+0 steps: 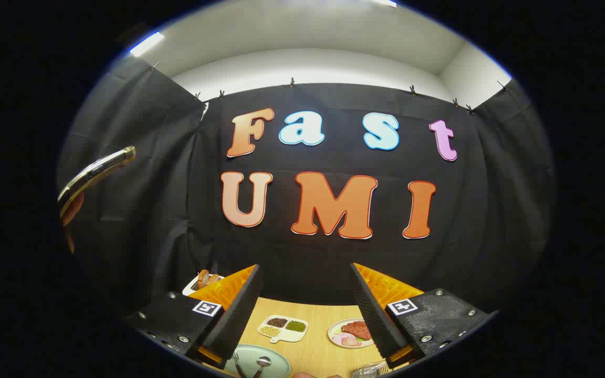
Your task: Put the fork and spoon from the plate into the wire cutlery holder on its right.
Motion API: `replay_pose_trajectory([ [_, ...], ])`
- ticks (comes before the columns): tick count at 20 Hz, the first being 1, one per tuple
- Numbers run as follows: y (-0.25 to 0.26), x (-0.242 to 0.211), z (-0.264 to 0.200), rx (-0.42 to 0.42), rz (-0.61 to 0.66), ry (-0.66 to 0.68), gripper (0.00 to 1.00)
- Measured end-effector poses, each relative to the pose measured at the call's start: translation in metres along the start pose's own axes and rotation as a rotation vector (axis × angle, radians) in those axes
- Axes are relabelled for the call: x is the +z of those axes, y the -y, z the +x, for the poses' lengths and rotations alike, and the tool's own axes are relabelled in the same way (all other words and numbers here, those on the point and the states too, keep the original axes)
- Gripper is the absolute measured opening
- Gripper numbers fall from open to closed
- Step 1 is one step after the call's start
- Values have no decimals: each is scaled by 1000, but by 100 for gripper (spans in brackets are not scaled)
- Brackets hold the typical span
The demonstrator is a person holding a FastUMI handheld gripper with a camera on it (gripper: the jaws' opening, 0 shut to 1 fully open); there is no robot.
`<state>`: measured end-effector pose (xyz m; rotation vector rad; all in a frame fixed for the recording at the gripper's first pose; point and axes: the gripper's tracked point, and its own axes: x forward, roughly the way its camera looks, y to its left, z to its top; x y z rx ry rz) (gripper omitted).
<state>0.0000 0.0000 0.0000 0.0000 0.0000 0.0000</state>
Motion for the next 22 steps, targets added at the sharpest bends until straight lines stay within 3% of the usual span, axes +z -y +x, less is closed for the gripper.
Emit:
replay_pose_trajectory([
  [22,-19,-14,8,37,-2,-38,99],
])
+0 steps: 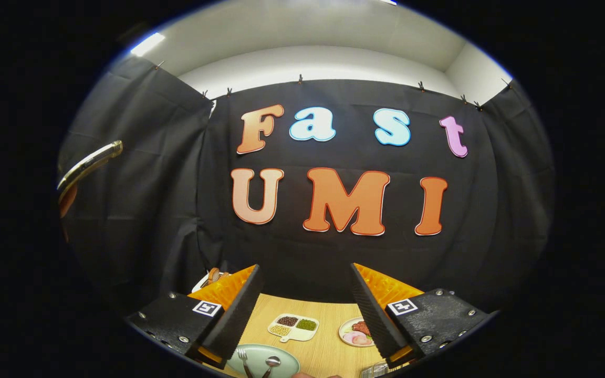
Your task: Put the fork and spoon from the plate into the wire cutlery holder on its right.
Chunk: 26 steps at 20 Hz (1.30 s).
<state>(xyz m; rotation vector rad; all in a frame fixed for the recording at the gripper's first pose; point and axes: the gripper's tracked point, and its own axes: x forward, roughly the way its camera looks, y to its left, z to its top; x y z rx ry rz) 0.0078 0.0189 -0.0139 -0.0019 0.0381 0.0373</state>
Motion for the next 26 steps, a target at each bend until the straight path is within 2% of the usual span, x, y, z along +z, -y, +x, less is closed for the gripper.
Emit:
replay_pose_trajectory([
  [5,-11,-52,16,21,-6,-168,99],
  [12,-51,-167,22,133,37,-575,99],
  [20,-71,-286,0,170,97,-989,98],
  [22,-71,-310,-7,174,86,-1087,96],
  [26,-84,-355,-23,199,56,-1262,84],
])
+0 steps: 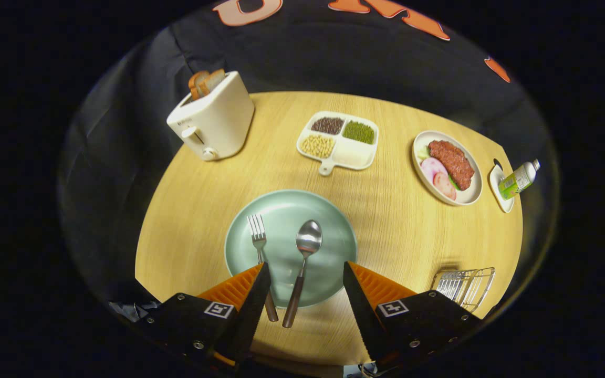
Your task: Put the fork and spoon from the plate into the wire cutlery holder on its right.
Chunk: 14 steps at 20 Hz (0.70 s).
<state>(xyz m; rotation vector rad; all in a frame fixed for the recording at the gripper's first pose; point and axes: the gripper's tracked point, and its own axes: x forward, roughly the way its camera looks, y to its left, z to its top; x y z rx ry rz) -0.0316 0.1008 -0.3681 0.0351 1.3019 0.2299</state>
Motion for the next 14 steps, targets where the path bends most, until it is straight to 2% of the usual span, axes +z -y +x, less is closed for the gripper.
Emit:
replay_pose_trajectory([
  [4,-4,-20,31,-6,15,-124,72],
  [8,-9,-37,53,1,41,-209,54],
  [9,-9,-40,59,-8,41,-222,45],
  [10,-8,-42,62,-19,38,-230,42],
  [13,-7,-46,71,-47,39,-250,18],
  [14,-7,-48,71,-43,37,-256,16],
])
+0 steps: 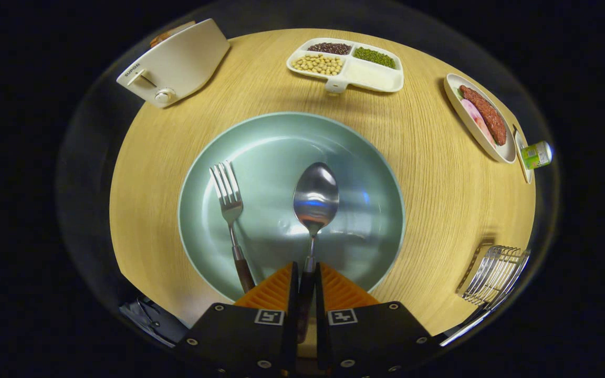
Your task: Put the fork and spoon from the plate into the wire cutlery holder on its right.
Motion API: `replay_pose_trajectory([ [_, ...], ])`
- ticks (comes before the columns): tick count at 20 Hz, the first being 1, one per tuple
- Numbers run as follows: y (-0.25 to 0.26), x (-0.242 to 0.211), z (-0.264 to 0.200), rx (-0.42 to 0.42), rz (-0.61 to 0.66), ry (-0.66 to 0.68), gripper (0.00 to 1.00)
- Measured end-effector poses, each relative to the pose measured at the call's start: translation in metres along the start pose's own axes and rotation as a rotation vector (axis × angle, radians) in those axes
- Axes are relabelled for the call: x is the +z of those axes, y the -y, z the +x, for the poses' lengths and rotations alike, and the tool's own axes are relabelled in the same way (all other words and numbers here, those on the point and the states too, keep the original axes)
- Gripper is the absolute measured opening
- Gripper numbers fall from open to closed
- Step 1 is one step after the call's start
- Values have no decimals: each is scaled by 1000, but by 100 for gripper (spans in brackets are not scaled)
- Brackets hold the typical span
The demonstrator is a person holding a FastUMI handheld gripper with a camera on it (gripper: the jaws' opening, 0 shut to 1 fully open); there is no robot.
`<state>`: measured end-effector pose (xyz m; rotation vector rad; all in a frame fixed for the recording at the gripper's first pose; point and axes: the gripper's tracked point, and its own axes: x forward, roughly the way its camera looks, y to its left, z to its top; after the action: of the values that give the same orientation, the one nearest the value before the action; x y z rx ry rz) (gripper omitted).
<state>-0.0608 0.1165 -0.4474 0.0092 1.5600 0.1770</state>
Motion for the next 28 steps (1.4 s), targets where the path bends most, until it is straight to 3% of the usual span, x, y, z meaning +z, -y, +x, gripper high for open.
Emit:
replay_pose_trajectory([
  [5,4,6,0,26,36,17,6],
  [18,35,34,-77,134,216,291,5],
  [23,76,21,-129,102,284,401,5],
  [28,143,-11,-161,-5,368,451,5],
])
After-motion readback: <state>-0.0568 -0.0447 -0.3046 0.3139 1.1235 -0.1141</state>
